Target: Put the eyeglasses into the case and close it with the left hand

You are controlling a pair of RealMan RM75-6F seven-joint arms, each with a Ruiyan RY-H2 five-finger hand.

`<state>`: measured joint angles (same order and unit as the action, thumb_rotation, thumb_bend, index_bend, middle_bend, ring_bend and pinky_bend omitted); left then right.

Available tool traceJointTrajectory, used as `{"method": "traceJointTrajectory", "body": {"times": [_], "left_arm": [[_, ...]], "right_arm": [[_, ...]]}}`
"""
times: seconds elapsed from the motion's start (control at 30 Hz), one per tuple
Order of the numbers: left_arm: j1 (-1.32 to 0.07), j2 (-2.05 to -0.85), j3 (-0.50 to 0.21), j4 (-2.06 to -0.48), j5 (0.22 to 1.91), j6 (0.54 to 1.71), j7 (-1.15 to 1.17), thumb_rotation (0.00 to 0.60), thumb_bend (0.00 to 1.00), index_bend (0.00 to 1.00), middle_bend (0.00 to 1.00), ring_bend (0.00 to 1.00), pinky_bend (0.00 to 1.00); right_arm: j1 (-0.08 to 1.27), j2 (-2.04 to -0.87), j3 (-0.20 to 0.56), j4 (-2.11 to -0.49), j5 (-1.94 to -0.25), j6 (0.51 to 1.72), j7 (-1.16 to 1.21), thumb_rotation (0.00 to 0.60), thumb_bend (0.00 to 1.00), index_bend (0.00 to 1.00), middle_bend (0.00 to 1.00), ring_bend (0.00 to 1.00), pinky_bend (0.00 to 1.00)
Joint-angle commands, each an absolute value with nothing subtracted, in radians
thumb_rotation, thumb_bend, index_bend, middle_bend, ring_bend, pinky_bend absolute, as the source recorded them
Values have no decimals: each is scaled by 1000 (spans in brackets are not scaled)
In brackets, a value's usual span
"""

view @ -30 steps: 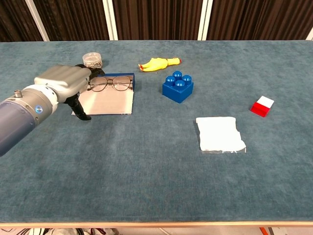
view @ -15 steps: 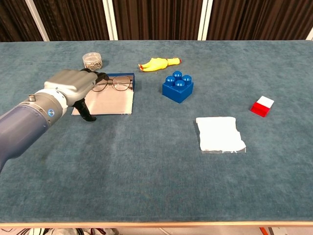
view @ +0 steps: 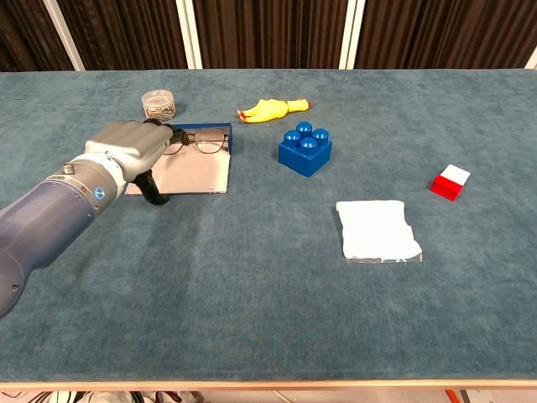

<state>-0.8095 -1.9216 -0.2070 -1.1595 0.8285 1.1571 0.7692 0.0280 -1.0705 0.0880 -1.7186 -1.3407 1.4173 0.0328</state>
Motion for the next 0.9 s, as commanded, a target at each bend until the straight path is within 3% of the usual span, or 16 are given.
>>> {"method": "traceJointTrajectory", "body": {"times": [0.03,0.4,0.9], "left_arm": [[-809,-1924,-211,-1156,834,1159,768,600,156,196,101,21,109],[-811,-1930,-232,-1141,848,1160,774,600,341,293,100,21,109],[-844,-1947,-316,-1064,825,1141,786,600,353,341,101,21,101]], "right_arm": [[28,-1070,88,-1719,-1340,1417,33,600,48,0,0,22,187],[28,-1069,88,-1721,-1339,1415,36,600,48,0,0,22,187],[27,-1066,87,-1727,-1334,1410,42,600,48,0,0,22,187]]}}
